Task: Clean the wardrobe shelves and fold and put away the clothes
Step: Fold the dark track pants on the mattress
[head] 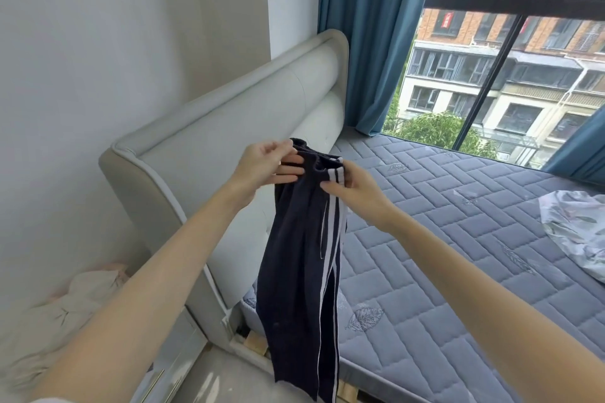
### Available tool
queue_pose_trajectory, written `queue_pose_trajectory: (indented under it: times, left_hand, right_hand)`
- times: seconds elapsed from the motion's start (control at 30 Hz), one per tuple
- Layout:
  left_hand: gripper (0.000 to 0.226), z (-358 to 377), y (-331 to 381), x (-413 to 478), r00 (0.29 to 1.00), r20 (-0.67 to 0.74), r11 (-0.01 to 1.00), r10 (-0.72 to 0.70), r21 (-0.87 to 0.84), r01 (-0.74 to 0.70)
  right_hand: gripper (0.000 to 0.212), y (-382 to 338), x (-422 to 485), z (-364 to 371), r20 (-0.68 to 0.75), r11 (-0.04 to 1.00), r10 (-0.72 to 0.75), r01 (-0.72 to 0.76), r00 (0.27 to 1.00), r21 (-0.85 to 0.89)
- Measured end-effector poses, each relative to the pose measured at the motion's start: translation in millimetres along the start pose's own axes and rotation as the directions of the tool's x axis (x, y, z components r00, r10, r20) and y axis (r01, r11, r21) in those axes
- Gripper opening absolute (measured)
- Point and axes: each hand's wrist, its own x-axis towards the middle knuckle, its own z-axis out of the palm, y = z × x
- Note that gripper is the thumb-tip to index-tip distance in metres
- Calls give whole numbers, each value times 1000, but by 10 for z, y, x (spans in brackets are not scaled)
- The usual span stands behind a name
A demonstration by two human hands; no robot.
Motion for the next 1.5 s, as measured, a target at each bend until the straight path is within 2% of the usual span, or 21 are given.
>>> queue_pose_trajectory:
  times: [0.07,0.1,0.17,0.2,0.23,0.27,0.33,0.37,0.4,0.47,0.53,0.6,0.67,0.73,0.93,1.1,1.17,1.2,1.3,1.4,1.5]
  left_hand:
    - [41,-179,-125,32,986,-104,980,127,164,-109]
    - [61,-264,-197,43,990,-75,970,118,224,-98]
    - [94,-341,-345,29,990,139,979,-12,201,-17]
    - [95,-336,-414,20,964,259,986,-57,169,13]
    - [85,-308,-456,5,939,340,991,-59,132,15]
    - [64,-251,-454,-37,923,382,995,-40,100,1]
    - [30,-86,-371,-175,918,396,999,2,44,-22]
    - [24,-1,-335,-235,916,401,999,16,39,-34]
    - [23,88,-308,-300,904,428,997,27,53,-55]
    - [24,258,-307,-402,862,506,993,-6,104,-54]
    - [23,411,-378,-485,810,581,989,-84,150,-5]
    - [23,545,-456,-546,771,624,988,-126,150,41]
    - [25,643,-557,-565,765,626,988,-150,124,92]
    - [28,726,-643,-550,776,611,986,-156,137,91]
    - [21,921,-896,-177,811,582,935,-56,315,-162]
    - [26,1178,-1140,486,858,512,833,-34,489,-259]
    - [37,1341,-1180,812,885,466,752,5,582,-311]
    - [35,1431,-1187,977,898,440,711,25,624,-325]
    - [20,1692,-1257,1506,921,388,709,34,640,-295]
    - [13,1956,-1337,2029,947,321,689,23,681,-248]
    - [10,2191,-1434,2548,965,261,718,-12,674,-174]
  right_hand:
    - [27,-59,-73,-25,15,993,37,-38,999,113]
    - [25,-84,-105,-35,18,986,46,-48,999,161]
    - [22,-174,-192,-47,9,967,53,-54,999,251]
    - [22,-208,-229,-57,-7,957,58,-54,998,284]
    - [22,-236,-271,-82,-25,950,69,-58,997,306]
    - [22,-266,-327,-111,-47,946,81,-62,996,319]
    - [20,-275,-463,-187,-97,953,92,-59,991,298]
    - [15,-259,-545,-235,-146,971,97,-61,984,230]
    - [8,-236,-641,-281,-208,987,98,-68,973,147]
    - [11,-115,-819,-386,-311,996,76,-84,947,-12]
    - [9,23,-1009,-465,-321,988,88,-123,943,-90]
    - [18,177,-1164,-532,-294,980,139,-173,946,-94]
    - [21,310,-1276,-591,-281,969,217,-240,935,-52]
    - [32,406,-1312,-635,-283,955,258,-288,924,-69]
    - [9,735,-1120,-781,-364,938,236,-308,901,-156]
    - [18,1166,-745,-1026,-367,911,204,-313,908,-269]
    - [22,1311,-518,-1182,-379,901,190,-314,906,-299]
    - [22,1388,-383,-1269,-373,902,181,-305,910,-305]
    - [22,1649,82,-1542,-356,903,204,-316,912,-292]
    - [24,1967,564,-1789,-328,930,281,-341,902,-141]
    - [25,2320,1029,-1997,-330,938,266,-323,906,-130]
